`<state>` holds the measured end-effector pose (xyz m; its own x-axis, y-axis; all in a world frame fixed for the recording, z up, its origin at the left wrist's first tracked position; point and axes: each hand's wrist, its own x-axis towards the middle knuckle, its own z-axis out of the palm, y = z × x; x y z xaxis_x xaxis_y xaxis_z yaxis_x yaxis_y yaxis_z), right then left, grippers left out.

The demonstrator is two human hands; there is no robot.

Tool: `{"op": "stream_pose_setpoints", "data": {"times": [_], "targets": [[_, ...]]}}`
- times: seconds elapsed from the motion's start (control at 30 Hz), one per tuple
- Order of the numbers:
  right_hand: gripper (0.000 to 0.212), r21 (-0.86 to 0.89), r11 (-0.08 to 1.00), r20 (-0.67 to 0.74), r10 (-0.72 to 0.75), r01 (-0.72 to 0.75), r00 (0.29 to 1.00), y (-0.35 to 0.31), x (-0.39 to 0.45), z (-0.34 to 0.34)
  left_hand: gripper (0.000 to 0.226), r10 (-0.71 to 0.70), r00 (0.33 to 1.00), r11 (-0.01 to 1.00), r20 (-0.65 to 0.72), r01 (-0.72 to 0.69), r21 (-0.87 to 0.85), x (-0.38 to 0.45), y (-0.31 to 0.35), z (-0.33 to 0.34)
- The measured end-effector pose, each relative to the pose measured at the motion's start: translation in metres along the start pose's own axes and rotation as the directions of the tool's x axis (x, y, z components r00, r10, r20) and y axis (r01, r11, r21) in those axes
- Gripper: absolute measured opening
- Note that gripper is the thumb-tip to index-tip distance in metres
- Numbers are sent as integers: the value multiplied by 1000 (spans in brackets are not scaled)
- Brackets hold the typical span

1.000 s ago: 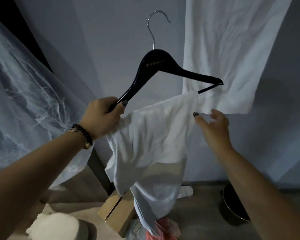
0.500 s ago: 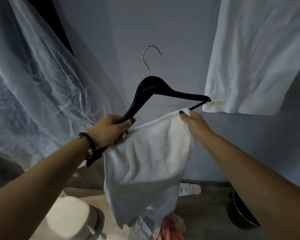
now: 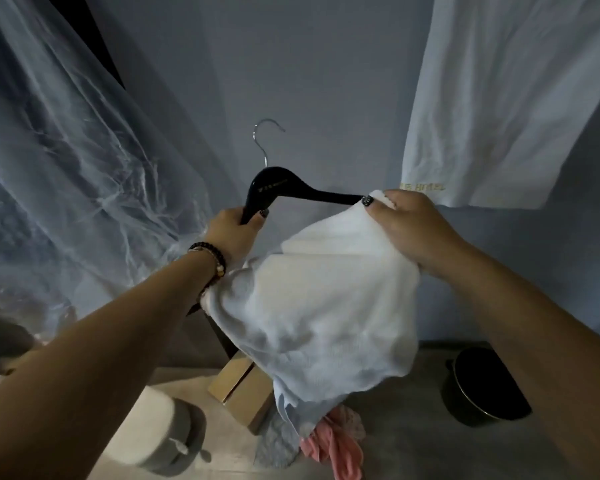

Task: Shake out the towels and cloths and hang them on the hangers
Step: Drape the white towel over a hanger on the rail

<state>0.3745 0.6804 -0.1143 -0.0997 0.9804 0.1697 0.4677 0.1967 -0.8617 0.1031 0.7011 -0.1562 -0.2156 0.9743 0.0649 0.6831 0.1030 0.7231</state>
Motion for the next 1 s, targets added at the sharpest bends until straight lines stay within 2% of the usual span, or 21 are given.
{"op": "stream_pose_setpoints", "data": {"times": [0.1, 0.17, 0.27, 0.37, 0.43, 0.47, 0.5, 0.53, 0.6, 0.63, 0.7, 0.77, 0.83, 0.87, 0.93, 1.0], "targets": [[39, -39, 999, -60, -2, 0, 998, 5, -18, -34, 42, -52, 998, 998, -36, 50, -33, 12, -5, -2], [40, 37, 999, -87, 23, -20, 996, 14, -29, -54, 42, -77, 996, 996, -53, 75, -46, 20, -2, -4], [31, 76, 989, -146, 139, -129, 980, 36, -41, -74, 49, -22, 996, 998, -86, 17, -61, 26, 15, -9], [23, -49, 943, -103, 324, -330, 940, 66, -49, -82, 55, 123, 988, 988, -93, -130, -81, 23, 47, -11], [26, -244, 874, -2, 432, -420, 902, 86, -50, -81, 54, 239, 970, 969, -55, -241, -55, 15, 73, -14], [28, -324, 840, -13, 456, -436, 890, 92, -47, -81, 52, 296, 955, 954, -31, -297, -31, 10, 85, -15], [30, -344, 834, -60, 440, -432, 896, 90, -43, -82, 50, 354, 935, 935, -15, -354, 0, 4, 96, -17], [42, -322, 862, -129, 370, -392, 920, 81, -38, -83, 49, 408, 913, 913, 0, -407, 32, -2, 107, -19], [76, -333, 929, -292, 60, -161, 954, 47, -24, -85, 49, 493, 869, 864, 36, -494, 100, -12, 124, -22], [85, -377, 926, -319, -108, -22, 942, 26, -16, -85, 48, 527, 848, 839, 58, -530, 128, -15, 129, -23], [81, -438, 883, -206, -283, 170, 937, -17, 1, -81, 45, 566, 820, 800, 87, -572, 183, -20, 137, -25], [55, -370, 891, -3, -285, 264, 958, -48, 19, -75, 47, 591, 803, 778, 70, -591, 211, -20, 137, -29], [36, -237, 933, 142, -244, 272, 959, -64, 31, -66, 50, 583, 812, 793, 31, -577, 198, -18, 131, -39], [32, -177, 946, 168, -244, 273, 955, -69, 36, -60, 51, 570, 822, 807, 14, -562, 182, -18, 127, -44], [32, -121, 949, 124, -278, 292, 953, -74, 45, -46, 44, 572, 819, 816, -52, -560, 144, -15, 115, -52], [37, -138, 943, 26, -301, 301, 953, -79, 52, -32, 25, 608, 742, 788, -281, -609, 96, -15, 96, -52]]}}
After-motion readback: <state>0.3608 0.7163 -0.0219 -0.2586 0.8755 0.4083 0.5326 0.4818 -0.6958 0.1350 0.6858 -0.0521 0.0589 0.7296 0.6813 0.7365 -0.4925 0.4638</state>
